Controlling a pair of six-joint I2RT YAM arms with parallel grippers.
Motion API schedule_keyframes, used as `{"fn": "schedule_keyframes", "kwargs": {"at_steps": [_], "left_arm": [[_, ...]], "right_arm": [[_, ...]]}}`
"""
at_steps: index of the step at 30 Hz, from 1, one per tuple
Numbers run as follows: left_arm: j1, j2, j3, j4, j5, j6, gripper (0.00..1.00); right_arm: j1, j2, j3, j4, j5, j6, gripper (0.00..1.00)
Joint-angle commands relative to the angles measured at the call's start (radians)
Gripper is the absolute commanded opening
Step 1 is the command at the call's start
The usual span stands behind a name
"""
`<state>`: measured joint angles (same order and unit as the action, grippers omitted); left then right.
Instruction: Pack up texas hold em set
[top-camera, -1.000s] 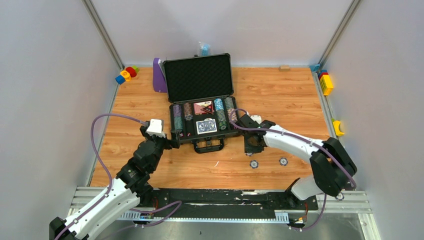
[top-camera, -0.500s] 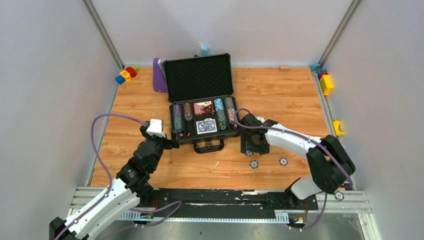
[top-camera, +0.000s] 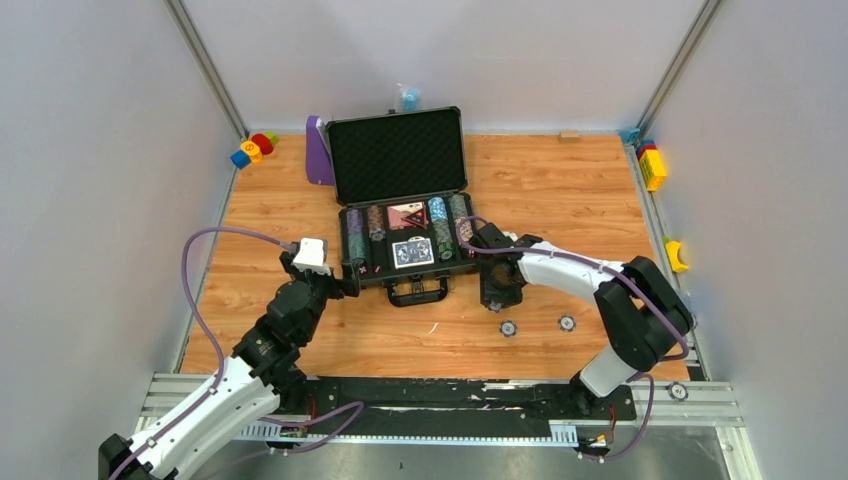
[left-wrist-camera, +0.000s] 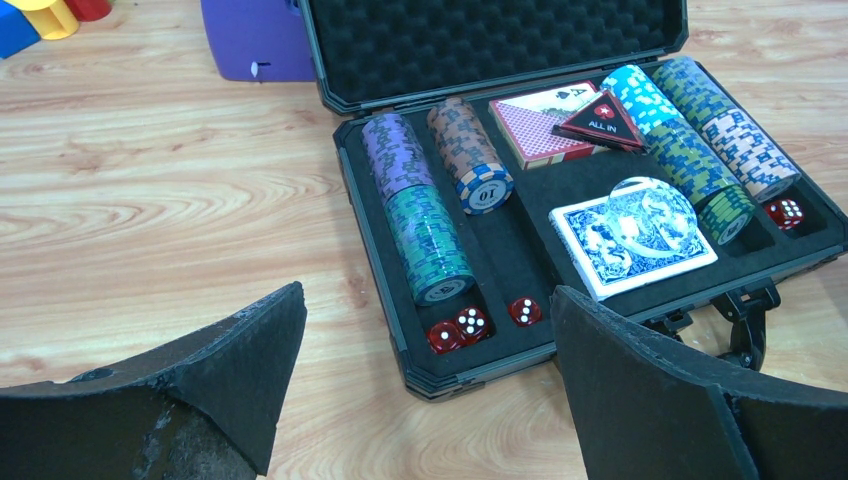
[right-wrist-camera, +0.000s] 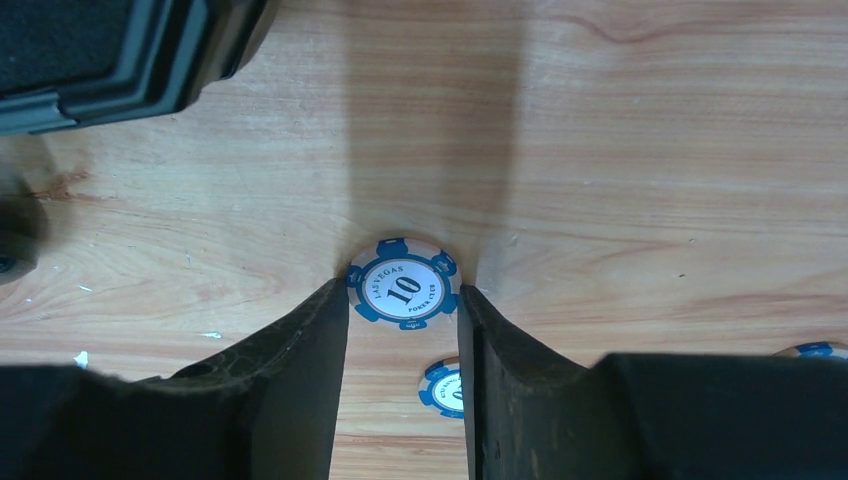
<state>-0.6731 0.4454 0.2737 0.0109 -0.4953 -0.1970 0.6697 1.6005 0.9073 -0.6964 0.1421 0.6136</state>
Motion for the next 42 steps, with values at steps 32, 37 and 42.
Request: {"fn": "schedule_keyframes", "kwargs": {"at_steps": [32, 37, 42], "left_arm": [[-0.002, -0.02, 0.002, 0.011, -0.002, -0.02, 1.0], [-0.002, -0.02, 0.002, 0.013, -0.002, -0.021, 1.0], [-0.002, -0.019, 0.002, 0.015, 0.0, -0.021, 1.0]], "right_arm": [[0.022, -0.227, -0.162, -0.13, -0.033, 0.191, 0.37], [0.027, -0.229, -0.16, -0.112, -0.034, 0.188, 0.43], [0.027, -0.273, -0.145, -0.135, -0.02, 0.21, 0.73]]}}
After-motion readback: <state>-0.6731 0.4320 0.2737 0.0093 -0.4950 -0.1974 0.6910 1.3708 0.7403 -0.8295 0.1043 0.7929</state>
